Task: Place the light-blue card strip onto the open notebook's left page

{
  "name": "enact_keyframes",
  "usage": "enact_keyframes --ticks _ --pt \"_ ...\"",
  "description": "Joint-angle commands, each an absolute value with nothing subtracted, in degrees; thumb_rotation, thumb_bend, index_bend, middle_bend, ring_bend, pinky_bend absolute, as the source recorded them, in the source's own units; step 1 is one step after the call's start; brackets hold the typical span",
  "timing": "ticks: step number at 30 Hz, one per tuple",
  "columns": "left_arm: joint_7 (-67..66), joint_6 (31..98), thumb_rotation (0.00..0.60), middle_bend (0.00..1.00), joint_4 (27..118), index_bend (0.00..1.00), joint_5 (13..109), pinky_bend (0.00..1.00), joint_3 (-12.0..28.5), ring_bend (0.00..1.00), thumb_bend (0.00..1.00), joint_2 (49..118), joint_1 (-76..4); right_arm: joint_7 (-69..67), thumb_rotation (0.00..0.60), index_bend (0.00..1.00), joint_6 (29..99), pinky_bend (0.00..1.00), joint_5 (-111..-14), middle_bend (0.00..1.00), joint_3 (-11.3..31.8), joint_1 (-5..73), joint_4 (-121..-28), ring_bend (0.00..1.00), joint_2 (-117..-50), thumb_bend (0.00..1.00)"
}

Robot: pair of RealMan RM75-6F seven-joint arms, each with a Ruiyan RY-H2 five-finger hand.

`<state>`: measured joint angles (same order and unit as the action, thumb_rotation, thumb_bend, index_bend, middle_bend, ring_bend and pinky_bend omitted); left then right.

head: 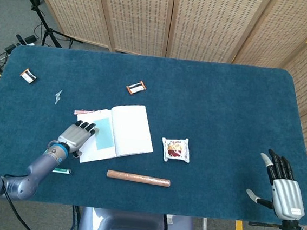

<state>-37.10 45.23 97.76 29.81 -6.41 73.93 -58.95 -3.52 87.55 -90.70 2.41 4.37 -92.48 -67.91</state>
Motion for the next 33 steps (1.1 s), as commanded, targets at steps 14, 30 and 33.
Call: enact_keyframes --ticks 14,30,33 --pt "-38.5 45.5 0.6 0.0 97.1 0.0 26.9 0.0 -7.3 0.0 0.29 76.1 -61.4 -4.0 0.6 0.0 87.7 0.0 -90.6 0.0 2.6 4.3 -92.3 0.0 -67.9 0.16" --pt "-38.8 46.1 0.6 0.0 97.0 0.0 27.2 0.0 -8.3 0.0 0.29 77.2 -62.2 -3.9 0.6 0.0 87.9 0.0 -90.9 0.0 2.5 4.3 -92.3 0.0 -67.9 0.16" --pt "-38.9 46.6 0.6 0.0 96.8 0.0 27.7 0.0 -8.4 0.0 0.29 77.4 -62.2 -3.9 0.6 0.0 87.8 0.0 -90.9 0.0 2.5 4.3 -92.3 0.0 -67.9 0.16"
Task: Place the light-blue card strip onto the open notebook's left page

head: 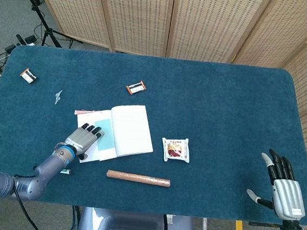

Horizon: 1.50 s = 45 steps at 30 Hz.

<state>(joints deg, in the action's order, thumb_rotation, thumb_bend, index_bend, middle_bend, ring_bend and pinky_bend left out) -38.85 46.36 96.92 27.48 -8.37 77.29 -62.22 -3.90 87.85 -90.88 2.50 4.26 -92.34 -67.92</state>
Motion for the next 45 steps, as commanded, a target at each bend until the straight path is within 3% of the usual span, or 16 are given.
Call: enact_keyframes --ticks 1,34,42,45 --pt "-39.0 46.6 0.6 0.0 96.8 0.0 27.8 0.0 -8.4 0.0 0.29 77.4 -62.2 -3.9 0.6 0.0 87.8 0.0 -90.9 0.0 2.5 4.3 -92.3 0.0 -67.9 0.16" --pt "-38.9 48.0 0.6 0.0 96.0 0.0 30.0 0.0 -8.3 0.0 0.29 78.4 -61.9 -3.5 0.6 0.0 88.3 0.0 -91.5 0.0 2.3 4.1 -92.5 0.0 -67.9 0.16" --pt "-35.0 52.5 0.6 0.0 102.9 0.0 37.2 0.0 -5.3 0.0 0.29 71.5 -60.1 -3.6 0.6 0.0 88.2 0.0 -91.4 0.0 2.4 4.1 -92.3 0.0 -68.0 0.16" --pt "-32.7 57.7 0.6 0.0 106.9 0.0 42.6 0.0 -3.7 0.0 0.29 67.1 -57.8 -3.3 0.6 0.0 87.8 0.0 -91.4 0.0 2.3 4.3 -92.3 0.0 -68.1 0.16"
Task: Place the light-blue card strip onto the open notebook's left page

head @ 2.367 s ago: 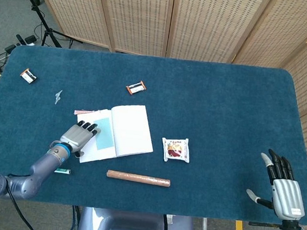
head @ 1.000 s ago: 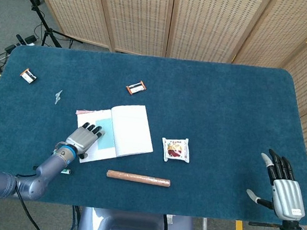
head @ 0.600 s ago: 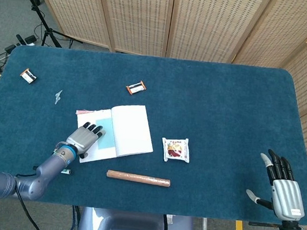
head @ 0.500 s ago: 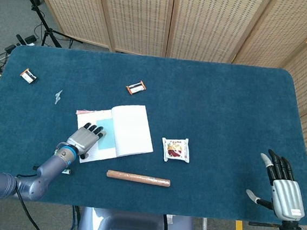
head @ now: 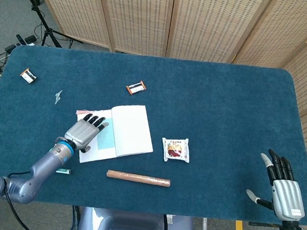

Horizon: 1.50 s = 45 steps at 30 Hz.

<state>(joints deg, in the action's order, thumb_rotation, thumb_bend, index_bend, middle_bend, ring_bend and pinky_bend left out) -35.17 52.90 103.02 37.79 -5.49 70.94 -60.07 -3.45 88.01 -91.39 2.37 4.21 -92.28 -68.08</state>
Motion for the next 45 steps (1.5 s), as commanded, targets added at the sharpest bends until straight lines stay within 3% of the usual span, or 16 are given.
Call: enact_keyframes --ticks 1,7,14,24,33,45 --pt "-31.9 59.0 0.6 0.0 107.9 0.0 44.3 0.0 -3.6 0.0 0.29 66.1 -56.9 -3.2 0.6 0.0 87.8 0.0 -91.4 0.0 2.3 4.3 -92.3 0.0 -68.1 0.16" --pt "-28.0 69.3 0.6 0.0 109.1 0.0 54.2 0.0 -5.0 0.0 0.29 64.6 -48.6 -3.4 0.6 0.0 87.0 0.0 -90.6 0.0 2.4 4.5 -92.3 0.0 -68.0 0.16" --pt "-21.2 84.9 0.6 0.0 103.7 0.0 67.0 0.0 -9.1 0.0 0.28 69.3 -34.3 -3.8 0.6 0.0 86.2 0.0 -89.7 0.0 2.7 4.7 -92.0 0.0 -67.9 0.16" --pt "-11.3 96.8 0.6 0.0 93.0 0.0 76.3 0.0 -12.2 0.0 0.26 72.8 -19.3 -1.0 0.6 0.0 85.7 0.0 -89.0 0.0 2.9 4.9 -92.5 0.0 -68.5 0.16" --pt "-7.9 97.3 0.6 0.0 88.0 0.0 79.2 0.0 -11.0 0.0 0.26 73.6 -14.0 0.9 0.6 0.0 86.0 0.0 -88.3 0.0 3.2 4.7 -93.0 0.0 -68.9 0.16" --pt "-6.1 97.0 0.6 0.0 87.8 0.0 81.4 0.0 -6.9 0.0 0.26 72.6 -10.7 2.5 0.6 0.0 85.1 0.0 -89.4 0.0 2.5 5.3 -93.3 0.0 -69.5 0.16"
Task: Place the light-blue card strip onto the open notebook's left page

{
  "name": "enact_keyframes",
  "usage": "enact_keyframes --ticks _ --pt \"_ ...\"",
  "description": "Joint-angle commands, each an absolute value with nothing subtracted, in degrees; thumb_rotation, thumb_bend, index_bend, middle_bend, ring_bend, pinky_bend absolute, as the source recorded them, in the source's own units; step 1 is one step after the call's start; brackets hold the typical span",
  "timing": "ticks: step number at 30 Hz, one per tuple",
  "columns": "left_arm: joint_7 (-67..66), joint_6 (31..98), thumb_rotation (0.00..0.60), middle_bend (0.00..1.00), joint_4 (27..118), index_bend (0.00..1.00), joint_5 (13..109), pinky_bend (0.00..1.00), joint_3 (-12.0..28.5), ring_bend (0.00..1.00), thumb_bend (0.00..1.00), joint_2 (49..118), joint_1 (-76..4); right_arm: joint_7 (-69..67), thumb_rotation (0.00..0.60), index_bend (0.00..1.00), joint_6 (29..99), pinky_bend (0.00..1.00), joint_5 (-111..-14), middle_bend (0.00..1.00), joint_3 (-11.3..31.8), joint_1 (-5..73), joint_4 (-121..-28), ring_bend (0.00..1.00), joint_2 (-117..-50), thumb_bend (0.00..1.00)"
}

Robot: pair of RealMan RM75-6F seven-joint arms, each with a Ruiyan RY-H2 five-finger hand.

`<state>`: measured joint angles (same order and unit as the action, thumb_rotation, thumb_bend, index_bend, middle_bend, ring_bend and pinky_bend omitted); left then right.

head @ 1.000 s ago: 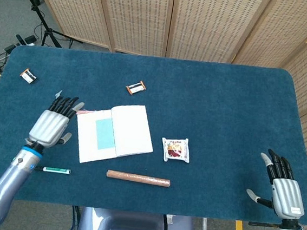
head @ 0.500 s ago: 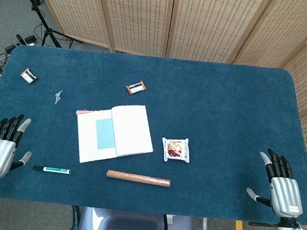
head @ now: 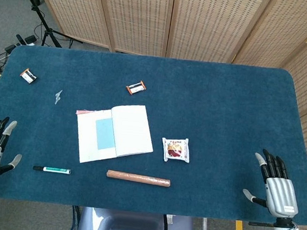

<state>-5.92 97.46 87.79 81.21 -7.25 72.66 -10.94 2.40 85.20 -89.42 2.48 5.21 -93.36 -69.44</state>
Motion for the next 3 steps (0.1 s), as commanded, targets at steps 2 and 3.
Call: enact_keyframes --ticks 2,3 --pt "-6.0 96.0 0.6 0.0 87.8 0.0 81.4 0.0 -6.5 0.0 0.25 72.6 -10.6 2.9 0.6 0.0 84.4 0.0 -89.0 0.0 2.4 5.5 -93.2 0.0 -69.7 0.16" --pt "-6.0 95.5 0.6 0.0 87.7 0.0 81.5 0.0 -6.2 0.0 0.25 72.6 -10.5 3.1 0.6 0.0 84.0 0.0 -88.8 0.0 2.5 5.7 -93.1 0.0 -69.9 0.16"
